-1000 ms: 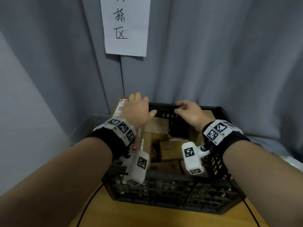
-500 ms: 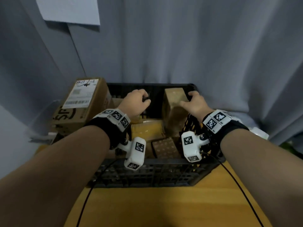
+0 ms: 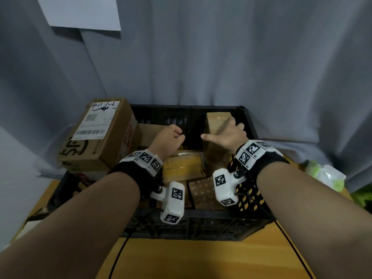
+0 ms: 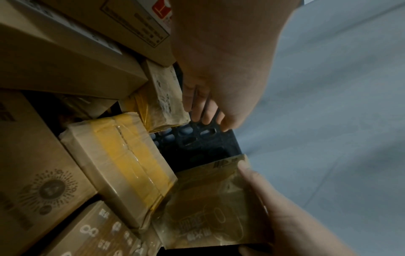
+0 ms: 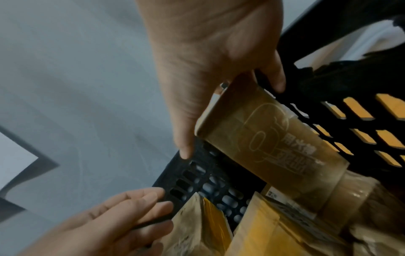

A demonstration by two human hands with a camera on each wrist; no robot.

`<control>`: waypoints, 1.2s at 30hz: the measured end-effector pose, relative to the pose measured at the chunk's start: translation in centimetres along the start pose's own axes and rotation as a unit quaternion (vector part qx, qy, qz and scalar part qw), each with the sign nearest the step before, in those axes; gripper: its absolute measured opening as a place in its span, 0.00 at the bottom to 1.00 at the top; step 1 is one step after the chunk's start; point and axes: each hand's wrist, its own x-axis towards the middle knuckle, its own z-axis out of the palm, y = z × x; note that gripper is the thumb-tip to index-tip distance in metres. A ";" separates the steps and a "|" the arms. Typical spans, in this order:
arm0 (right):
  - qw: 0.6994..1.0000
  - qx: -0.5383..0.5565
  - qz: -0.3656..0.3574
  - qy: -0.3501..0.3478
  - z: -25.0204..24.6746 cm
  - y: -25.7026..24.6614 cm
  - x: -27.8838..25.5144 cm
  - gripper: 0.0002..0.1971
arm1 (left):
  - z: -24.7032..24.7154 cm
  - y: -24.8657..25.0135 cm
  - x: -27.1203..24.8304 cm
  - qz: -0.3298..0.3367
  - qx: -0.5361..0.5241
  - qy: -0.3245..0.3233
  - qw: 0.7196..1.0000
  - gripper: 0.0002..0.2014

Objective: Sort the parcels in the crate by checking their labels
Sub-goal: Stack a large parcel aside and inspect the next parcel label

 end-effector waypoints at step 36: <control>0.903 -0.018 -0.430 -0.008 -5.1 -2.4 -5.1 0.55 | -7.2 5.5 -2.7 -0.221 -0.387 -0.113 0.888 0.44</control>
